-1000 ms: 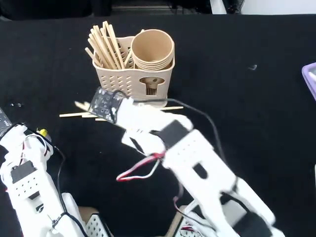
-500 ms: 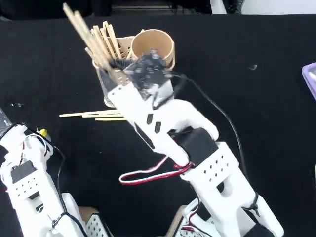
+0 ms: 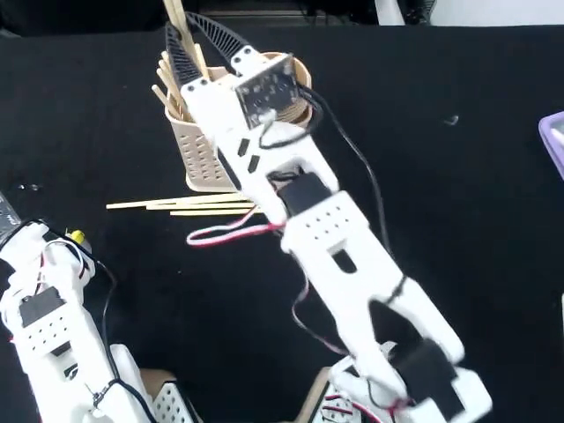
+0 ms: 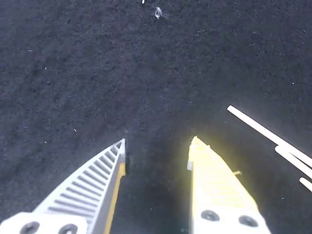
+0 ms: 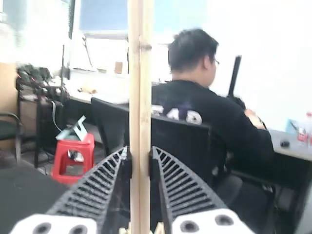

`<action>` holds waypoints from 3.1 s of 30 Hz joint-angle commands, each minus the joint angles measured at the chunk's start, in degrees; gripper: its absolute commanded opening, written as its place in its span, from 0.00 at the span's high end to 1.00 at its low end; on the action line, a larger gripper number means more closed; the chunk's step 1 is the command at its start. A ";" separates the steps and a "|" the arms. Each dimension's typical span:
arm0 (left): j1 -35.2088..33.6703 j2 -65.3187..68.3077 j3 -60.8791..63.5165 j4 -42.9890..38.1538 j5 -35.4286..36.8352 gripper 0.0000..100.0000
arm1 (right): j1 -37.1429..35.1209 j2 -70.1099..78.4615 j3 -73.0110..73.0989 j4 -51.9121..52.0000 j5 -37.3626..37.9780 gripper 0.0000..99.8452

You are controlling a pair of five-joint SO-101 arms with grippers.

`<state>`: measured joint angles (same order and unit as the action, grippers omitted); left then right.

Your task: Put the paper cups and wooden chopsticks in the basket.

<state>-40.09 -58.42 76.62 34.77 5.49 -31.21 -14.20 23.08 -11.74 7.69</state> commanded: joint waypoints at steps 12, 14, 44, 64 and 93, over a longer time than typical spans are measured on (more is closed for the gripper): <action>0.04 -0.44 -0.13 -0.97 0.62 0.79 | 0.62 3.21 1.19 5.98 -0.62 0.86; 0.04 -0.44 -0.13 -1.05 0.62 0.79 | 0.62 1.36 -0.13 11.08 -0.62 0.85; 12.09 14.24 -31.52 19.16 -11.87 0.79 | 20.92 -75.12 66.77 47.03 -5.19 0.85; 23.43 77.45 -81.19 31.91 -0.35 0.79 | 22.77 -92.97 73.45 55.47 -4.57 0.85; 28.18 88.88 -85.93 29.27 -0.70 0.79 | 22.68 -92.97 73.45 55.38 -4.57 0.85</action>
<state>-13.19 31.08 -10.95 65.71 4.62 -9.23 -102.99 96.84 43.65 3.30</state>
